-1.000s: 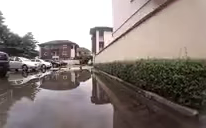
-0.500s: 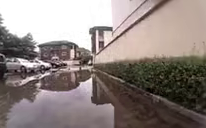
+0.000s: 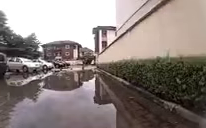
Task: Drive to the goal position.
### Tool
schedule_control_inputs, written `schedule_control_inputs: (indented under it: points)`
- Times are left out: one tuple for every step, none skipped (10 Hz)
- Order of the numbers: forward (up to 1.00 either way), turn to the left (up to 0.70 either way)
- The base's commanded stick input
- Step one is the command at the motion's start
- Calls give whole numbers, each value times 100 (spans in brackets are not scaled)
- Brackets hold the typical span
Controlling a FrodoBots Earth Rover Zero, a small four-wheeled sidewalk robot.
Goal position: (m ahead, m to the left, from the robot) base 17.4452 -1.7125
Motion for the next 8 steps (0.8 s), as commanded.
schedule_control_inputs:
  points:
    - [50,0]
    - [50,0]
    - [50,0]
    - [50,0]
    - [50,0]
    - [50,0]
    - [50,0]
    - [50,0]
